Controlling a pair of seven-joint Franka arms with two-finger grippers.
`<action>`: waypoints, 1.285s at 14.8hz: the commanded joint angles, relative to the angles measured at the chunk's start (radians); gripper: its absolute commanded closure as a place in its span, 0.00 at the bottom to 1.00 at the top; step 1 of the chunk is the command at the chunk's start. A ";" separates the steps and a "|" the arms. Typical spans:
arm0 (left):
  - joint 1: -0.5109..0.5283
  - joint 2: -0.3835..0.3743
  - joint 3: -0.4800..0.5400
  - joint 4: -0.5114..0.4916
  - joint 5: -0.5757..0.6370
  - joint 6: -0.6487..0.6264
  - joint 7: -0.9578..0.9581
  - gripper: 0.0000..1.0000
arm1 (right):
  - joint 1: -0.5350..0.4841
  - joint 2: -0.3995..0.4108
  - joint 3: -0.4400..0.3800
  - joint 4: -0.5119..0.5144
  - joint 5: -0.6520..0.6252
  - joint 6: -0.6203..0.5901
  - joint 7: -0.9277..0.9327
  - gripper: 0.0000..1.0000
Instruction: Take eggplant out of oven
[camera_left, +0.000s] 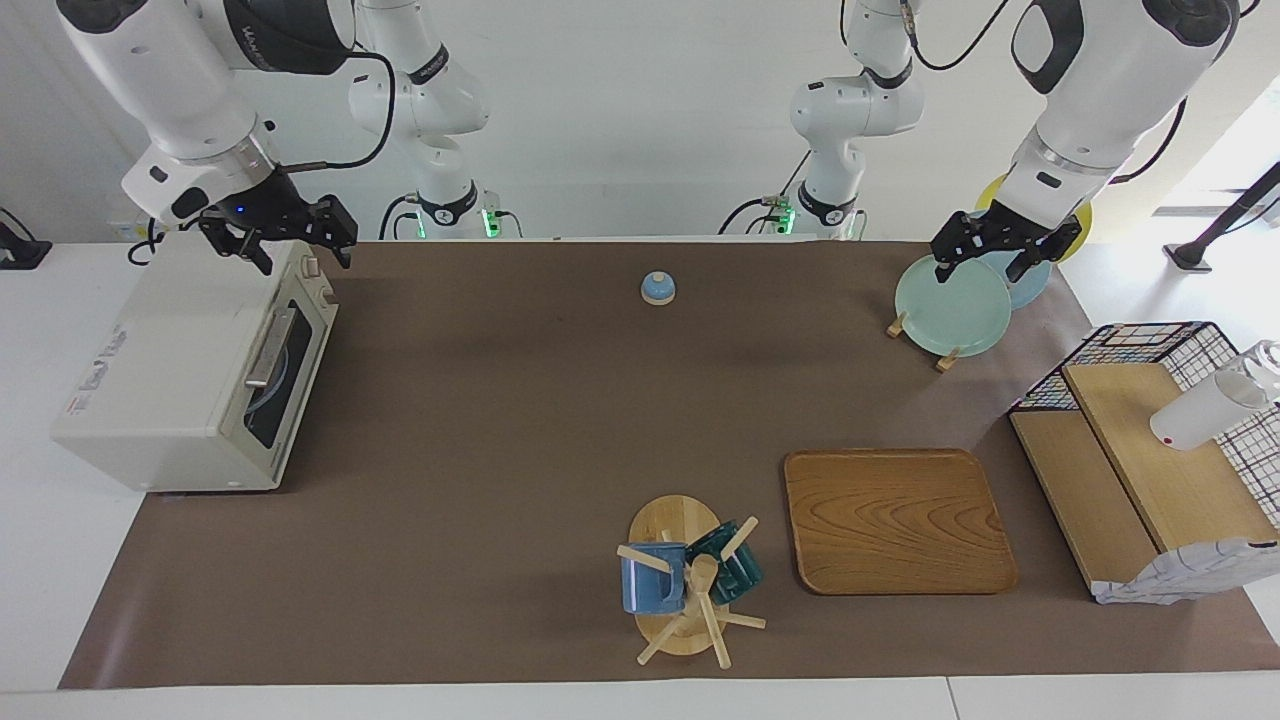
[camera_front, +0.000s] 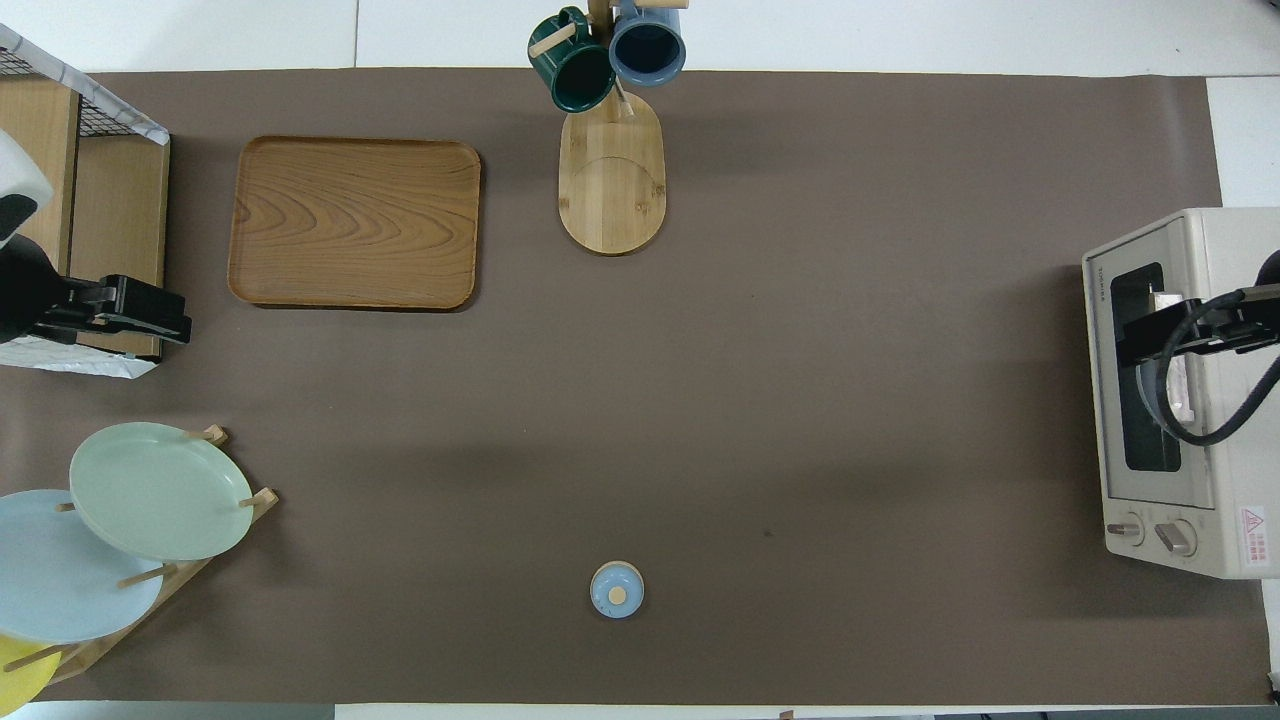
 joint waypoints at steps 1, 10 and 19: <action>0.010 -0.004 -0.007 0.000 0.015 -0.001 0.011 0.00 | 0.010 -0.011 -0.011 -0.021 -0.001 0.021 0.011 0.00; 0.010 -0.004 -0.007 0.000 0.015 -0.001 0.011 0.00 | -0.013 -0.044 -0.014 -0.108 0.001 0.131 -0.074 0.89; 0.010 -0.004 -0.007 0.000 0.015 -0.001 0.011 0.00 | -0.055 -0.057 -0.017 -0.347 -0.217 0.401 -0.101 1.00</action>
